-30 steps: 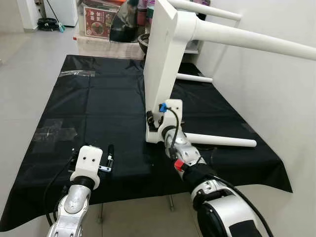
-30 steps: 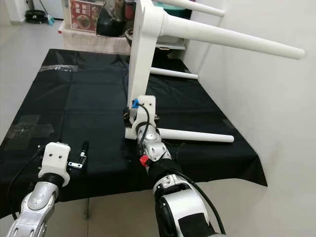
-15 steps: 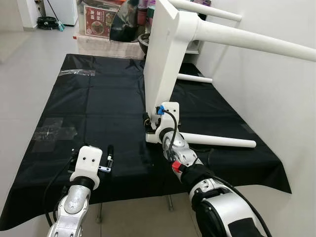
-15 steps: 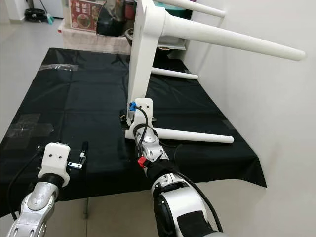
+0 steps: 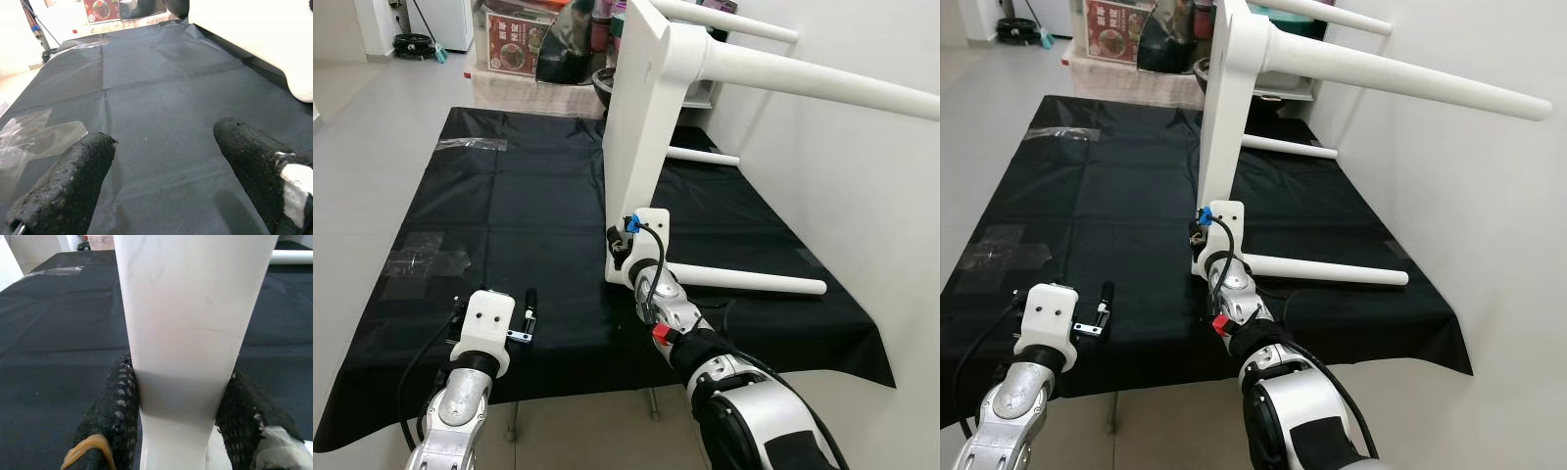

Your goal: Building children table

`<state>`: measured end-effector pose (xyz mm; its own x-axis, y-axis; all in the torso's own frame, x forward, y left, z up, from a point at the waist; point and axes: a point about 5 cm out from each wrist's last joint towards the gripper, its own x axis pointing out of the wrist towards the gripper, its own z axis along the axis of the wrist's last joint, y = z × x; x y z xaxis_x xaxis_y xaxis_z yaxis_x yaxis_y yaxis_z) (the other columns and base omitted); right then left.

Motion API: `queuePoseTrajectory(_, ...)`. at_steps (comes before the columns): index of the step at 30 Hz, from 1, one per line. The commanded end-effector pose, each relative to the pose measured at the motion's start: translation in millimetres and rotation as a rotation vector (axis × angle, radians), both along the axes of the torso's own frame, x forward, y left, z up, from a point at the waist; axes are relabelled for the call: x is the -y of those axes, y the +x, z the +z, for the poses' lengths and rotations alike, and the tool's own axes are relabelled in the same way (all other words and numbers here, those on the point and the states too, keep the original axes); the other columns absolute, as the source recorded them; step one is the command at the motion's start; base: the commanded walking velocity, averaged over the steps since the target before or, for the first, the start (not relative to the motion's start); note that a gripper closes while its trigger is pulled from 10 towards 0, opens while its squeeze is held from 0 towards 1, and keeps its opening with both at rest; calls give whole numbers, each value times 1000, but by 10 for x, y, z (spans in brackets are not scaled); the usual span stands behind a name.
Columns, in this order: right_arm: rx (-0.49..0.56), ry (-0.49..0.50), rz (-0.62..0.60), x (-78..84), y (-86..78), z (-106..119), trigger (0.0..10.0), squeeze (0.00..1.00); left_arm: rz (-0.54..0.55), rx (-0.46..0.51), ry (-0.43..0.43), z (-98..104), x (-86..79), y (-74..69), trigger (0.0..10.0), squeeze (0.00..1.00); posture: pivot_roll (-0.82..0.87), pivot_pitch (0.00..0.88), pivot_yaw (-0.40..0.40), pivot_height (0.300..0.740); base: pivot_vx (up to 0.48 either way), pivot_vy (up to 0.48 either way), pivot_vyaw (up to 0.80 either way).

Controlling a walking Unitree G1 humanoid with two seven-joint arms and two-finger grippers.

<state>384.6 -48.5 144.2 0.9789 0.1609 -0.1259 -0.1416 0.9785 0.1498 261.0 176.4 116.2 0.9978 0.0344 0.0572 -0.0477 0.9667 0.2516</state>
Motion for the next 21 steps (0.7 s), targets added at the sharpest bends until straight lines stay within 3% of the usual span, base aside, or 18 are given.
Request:
queuePoseTrajectory(1,20,49,28,-23,9,40,0,0,-4,-22,12,-35,14,-19,10000,0,183,0,-184,740,0,0,0)
queuePoseTrajectory(4,64,140,181,-166,-23,109,0,0,-5,-22,14,-35,14,-19,10000,0,182,0,-182,740,0,0,0)
queuePoseTrajectory(5,73,174,254,-218,-46,117,2196,0,-5,-23,14,-35,14,-19,10000,0,182,0,-182,740,0,0,0)
queuePoseTrajectory(6,73,174,254,-218,-46,117,2196,0,-5,-23,14,-35,14,-19,10000,0,182,0,-182,740,0,0,0)
queuePoseTrajectory(7,74,191,315,-249,-68,108,3686,0,-6,-23,14,-36,16,-19,10000,0,182,0,-182,740,0,0,0)
queuePoseTrajectory(8,69,192,364,-246,-89,74,8353,0,-7,-25,14,-37,19,-18,10000,0,174,0,-178,740,0,0,0)
queuePoseTrajectory(9,62,180,412,-201,-113,16,9529,0,-9,-27,14,-42,24,-18,10000,0,174,0,-178,740,0,0,0)
queuePoseTrajectory(11,59,180,428,-167,-118,-5,10000,0,-10,-27,13,-44,27,-17,10000,0,169,0,-177,740,0,0,0)
queuePoseTrajectory(17,78,223,497,16,-121,-9,10000,0,-13,-31,10,-53,38,-19,10000,0,162,0,-173,740,0,0,0)
queuePoseTrajectory(21,61,207,468,176,-102,-64,10000,0,-19,-36,9,-65,49,-22,10000,0,153,0,-165,740,0,0,0)
